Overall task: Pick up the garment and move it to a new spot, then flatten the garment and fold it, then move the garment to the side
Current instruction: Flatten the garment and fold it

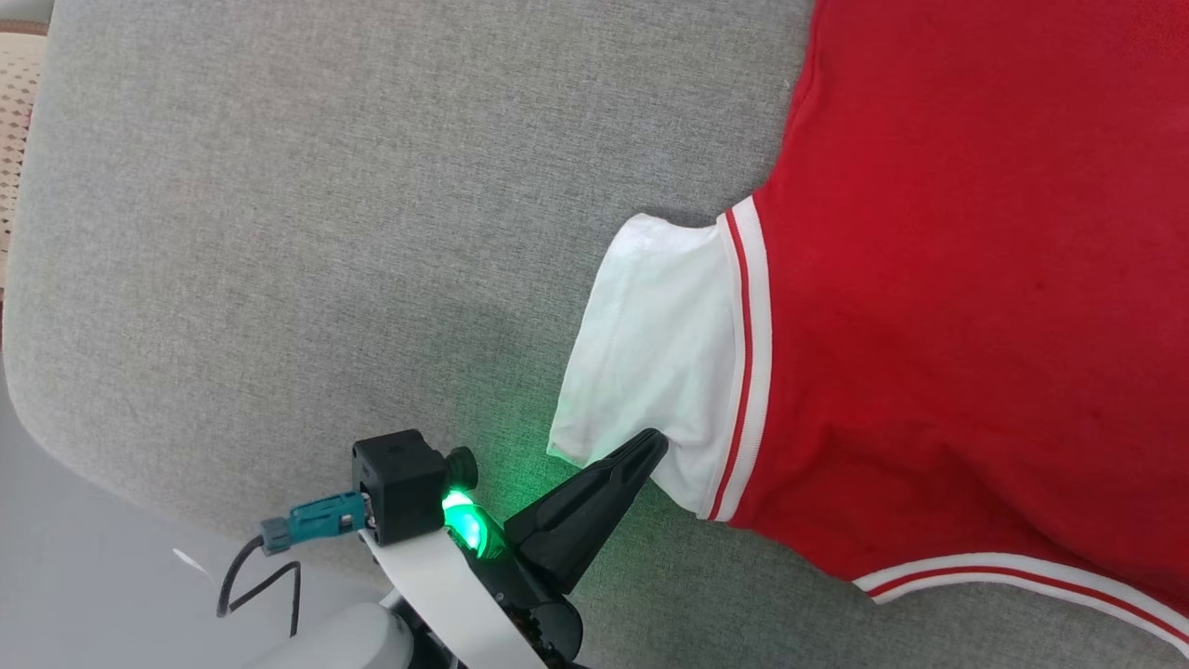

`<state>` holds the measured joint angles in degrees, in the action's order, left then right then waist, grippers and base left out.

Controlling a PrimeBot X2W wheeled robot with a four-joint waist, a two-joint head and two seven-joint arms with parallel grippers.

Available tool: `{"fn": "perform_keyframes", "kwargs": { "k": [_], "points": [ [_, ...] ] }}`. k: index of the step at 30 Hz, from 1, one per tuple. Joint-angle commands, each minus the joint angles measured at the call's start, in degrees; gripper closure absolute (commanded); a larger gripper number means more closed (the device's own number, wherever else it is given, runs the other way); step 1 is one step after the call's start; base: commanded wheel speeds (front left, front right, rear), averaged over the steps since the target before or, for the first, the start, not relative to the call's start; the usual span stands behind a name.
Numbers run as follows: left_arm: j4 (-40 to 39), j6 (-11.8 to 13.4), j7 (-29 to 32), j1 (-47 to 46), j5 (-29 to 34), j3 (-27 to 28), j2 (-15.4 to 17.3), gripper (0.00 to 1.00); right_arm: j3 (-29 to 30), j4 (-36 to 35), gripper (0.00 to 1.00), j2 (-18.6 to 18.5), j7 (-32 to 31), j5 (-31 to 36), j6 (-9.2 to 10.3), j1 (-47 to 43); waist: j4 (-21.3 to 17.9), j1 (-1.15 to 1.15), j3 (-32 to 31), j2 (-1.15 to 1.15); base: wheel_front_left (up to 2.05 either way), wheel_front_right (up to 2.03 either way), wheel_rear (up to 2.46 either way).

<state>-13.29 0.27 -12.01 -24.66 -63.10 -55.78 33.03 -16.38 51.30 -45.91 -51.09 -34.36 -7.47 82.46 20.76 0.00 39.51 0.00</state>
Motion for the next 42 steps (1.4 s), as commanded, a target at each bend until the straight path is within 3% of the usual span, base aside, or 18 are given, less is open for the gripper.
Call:
{"fn": "perform_keyframes", "kwargs": {
  "k": [1, 2, 11, 18, 30, 33, 42],
  "points": [
    [-0.1, 0.1, 0.0, -0.5, 0.5, -0.1, 0.1, 1.0, -1.2, 1.0, 0.95, 1.9, -1.7, -0.9, -0.05, -1.6, 0.1, 0.0, -0.1, 0.0, 0.0, 0.0, 0.0],
    [-0.1, 0.1, -0.1, -0.5, 0.5, -0.1, 0.2, 1.0, -1.0, 1.2, 1.0, 1.9, -2.0, -1.4, -0.06, -1.4, 0.2, 0.0, -0.2, 0.0, 0.0, 0.0, 0.0],
    [0.1, -0.3, -0.9, -0.4, 1.0, 0.8, 0.4, 1.0, -1.6, -0.1, 1.0, 1.3, -1.1, -3.5, -0.02, 0.3, -0.7, 0.0, -0.5, 0.0, 0.0, 0.0, 0.0],
    [0.8, -0.2, -1.5, 0.1, 0.9, 2.4, 1.3, 1.0, -5.9, -7.5, 1.0, -0.8, -0.4, -8.3, -0.02, -3.1, -3.4, 0.0, -4.6, 0.0, 0.0, 0.0, 0.0],
    [-0.7, 1.8, -0.4, 1.4, -1.3, 3.9, 4.2, 1.0, -15.5, -28.4, 1.0, -14.0, -4.7, -22.1, -0.02, -18.9, -9.6, 0.0, -11.0, 0.0, 0.0, 0.0, 0.0],
    [0.0, 2.1, -0.3, 1.6, -2.1, 4.5, 4.8, 1.0, -18.2, -36.4, 1.0, -18.4, -3.6, -26.2, -0.02, -27.8, -11.6, 0.0, -12.4, 0.0, 0.0, 0.0, 0.0],
    [1.9, 2.2, -1.1, 3.5, -3.5, 6.2, 6.8, 1.0, -20.8, -51.0, 1.0, -24.3, 2.1, -33.0, -0.02, -48.4, -15.2, 0.0, -14.7, 0.0, 0.0, 0.0, 0.0]
  ]
}}
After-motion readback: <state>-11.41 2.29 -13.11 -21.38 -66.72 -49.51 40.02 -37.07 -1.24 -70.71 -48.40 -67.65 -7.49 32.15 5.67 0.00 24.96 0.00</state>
